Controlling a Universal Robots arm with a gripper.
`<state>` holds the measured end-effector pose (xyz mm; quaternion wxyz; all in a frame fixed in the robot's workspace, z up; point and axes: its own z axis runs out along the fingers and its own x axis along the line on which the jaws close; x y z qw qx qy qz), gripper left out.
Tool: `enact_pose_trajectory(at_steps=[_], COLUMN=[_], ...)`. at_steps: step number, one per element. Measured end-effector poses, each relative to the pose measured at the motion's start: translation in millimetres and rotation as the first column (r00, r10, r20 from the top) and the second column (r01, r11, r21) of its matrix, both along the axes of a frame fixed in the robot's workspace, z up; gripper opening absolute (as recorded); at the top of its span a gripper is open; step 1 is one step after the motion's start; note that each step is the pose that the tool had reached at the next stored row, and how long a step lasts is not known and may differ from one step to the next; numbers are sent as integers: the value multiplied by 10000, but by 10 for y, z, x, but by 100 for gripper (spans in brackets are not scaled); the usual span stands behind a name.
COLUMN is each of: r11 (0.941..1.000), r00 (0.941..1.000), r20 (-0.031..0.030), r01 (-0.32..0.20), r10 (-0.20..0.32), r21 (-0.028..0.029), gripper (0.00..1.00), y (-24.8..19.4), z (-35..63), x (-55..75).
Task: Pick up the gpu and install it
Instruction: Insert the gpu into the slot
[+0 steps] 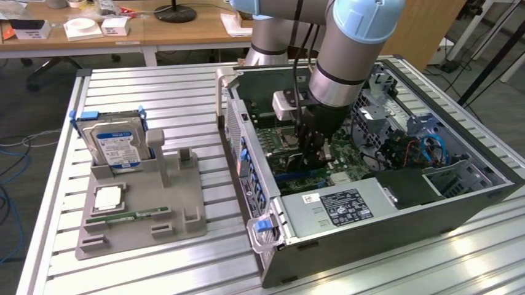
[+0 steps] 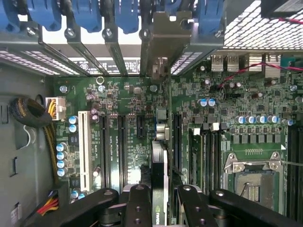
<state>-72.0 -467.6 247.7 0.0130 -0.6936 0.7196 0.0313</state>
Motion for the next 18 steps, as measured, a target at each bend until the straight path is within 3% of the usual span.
enact_pose_trajectory(at_steps=[11,18], r11=[10000,10000], r00=[10000,10000], r20=[-1,0], r01=[0,-2], r10=[0,2], r21=[-1,-70], gripper=[26,26], y=[-1,-10], z=[-16,-30], x=[-1,-11])
